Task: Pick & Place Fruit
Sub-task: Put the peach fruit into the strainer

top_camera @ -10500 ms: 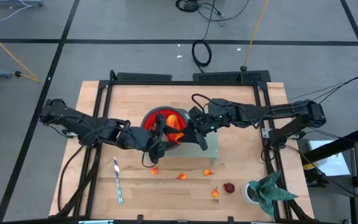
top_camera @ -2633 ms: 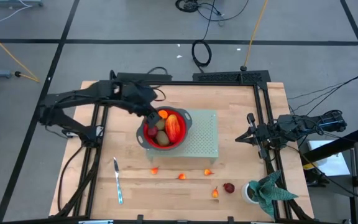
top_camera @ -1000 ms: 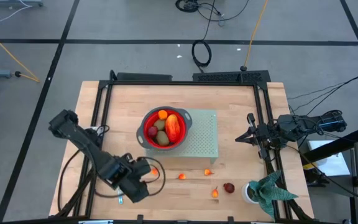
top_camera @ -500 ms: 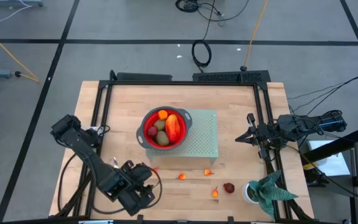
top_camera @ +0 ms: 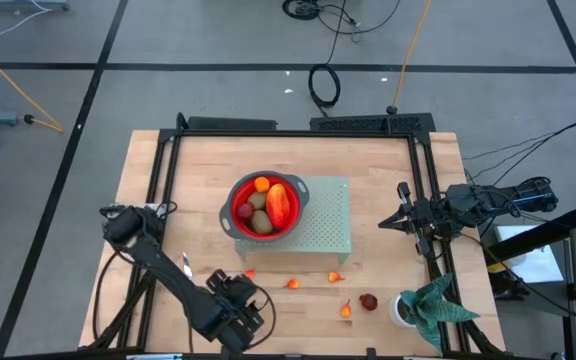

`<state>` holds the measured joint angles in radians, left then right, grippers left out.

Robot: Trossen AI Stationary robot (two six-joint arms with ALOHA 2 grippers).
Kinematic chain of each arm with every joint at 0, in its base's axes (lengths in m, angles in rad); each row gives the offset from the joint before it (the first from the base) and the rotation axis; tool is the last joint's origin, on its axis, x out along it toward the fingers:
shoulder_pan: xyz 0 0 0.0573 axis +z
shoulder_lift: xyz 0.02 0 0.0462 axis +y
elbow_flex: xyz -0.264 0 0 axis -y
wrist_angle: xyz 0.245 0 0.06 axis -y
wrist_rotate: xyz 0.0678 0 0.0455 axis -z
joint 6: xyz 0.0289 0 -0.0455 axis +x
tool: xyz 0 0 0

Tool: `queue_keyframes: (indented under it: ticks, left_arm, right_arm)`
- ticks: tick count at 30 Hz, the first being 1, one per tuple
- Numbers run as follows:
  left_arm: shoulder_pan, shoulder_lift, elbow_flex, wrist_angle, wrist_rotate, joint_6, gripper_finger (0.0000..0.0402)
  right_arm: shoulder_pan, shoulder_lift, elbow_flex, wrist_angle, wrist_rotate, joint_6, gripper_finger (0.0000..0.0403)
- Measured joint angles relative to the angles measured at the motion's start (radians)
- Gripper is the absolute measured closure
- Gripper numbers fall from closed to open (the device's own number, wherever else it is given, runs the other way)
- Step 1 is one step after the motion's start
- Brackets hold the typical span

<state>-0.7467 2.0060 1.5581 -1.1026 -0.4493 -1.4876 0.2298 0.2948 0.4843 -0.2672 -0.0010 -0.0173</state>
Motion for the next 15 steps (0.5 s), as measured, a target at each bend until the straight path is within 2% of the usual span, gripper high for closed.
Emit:
queue_keyframes:
  ticks: [10,15]
  left_arm:
    - [0.000,0.053,-0.001,-0.038,-0.031,-0.019,0.0144]
    - [-0.003,0.052,-0.007,-0.132,-0.069,-0.128,0.0144]
  right_arm:
    - [0.000,0.000,0.000,-0.001,0.000,-0.006,0.0399]
    - [0.000,0.000,0.000,0.000,0.000,-0.006,0.0399]
